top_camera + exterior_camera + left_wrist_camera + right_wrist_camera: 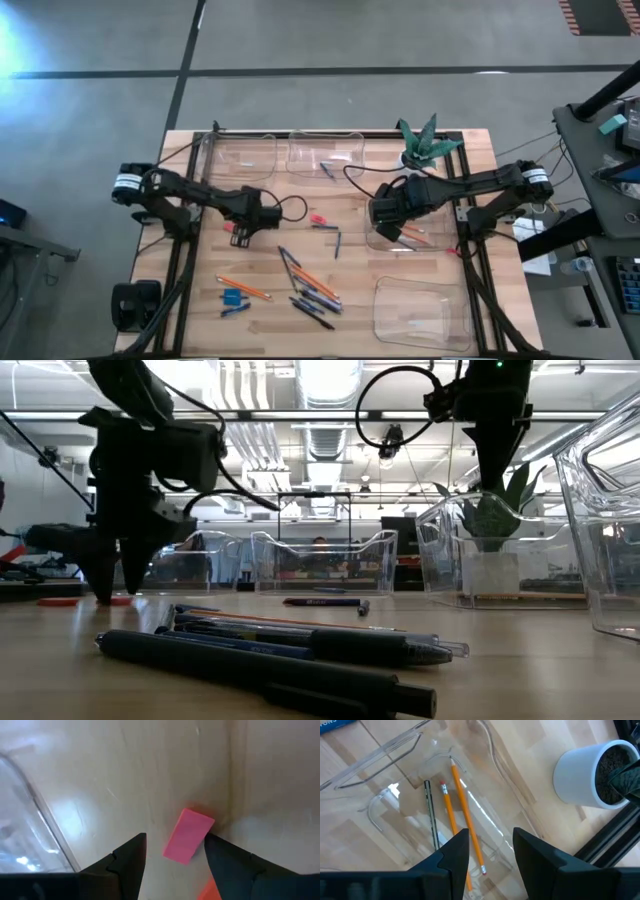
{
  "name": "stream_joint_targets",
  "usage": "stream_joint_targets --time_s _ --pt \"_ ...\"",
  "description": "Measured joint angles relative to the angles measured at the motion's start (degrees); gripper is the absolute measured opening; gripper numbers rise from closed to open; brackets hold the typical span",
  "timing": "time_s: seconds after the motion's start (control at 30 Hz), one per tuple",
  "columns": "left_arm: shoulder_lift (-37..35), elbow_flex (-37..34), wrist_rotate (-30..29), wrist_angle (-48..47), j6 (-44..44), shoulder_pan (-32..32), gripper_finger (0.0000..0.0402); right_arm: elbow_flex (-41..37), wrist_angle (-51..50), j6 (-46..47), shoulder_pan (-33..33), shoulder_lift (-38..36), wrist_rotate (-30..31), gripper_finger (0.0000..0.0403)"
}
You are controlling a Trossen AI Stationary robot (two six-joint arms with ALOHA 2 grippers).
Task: Sort crayons/erasers/pens/pencils in bins
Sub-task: Put the pink eraser into the top left transparent bin
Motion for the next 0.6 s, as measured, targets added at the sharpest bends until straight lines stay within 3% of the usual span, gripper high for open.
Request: stream_joint_targets --time_s 0.2,0.5,0.6 --pt "-0.01 -1.27 6.46 2.23 7.90 3.51 0.0166 -0.02 0.02 0.02 0.00 0.00 0.37 0.0145" --pt "0.07 -2.38 8.55 2.77 7.79 4.88 0.0046 -0.02 0.21 0.64 0.00 0.00 1.28 0.0137" --pt "-0.14 -2.15 8.53 2.52 7.69 4.88 0.0026 -0.02 0.24 0.67 0.00 0.00 1.36 0.0138"
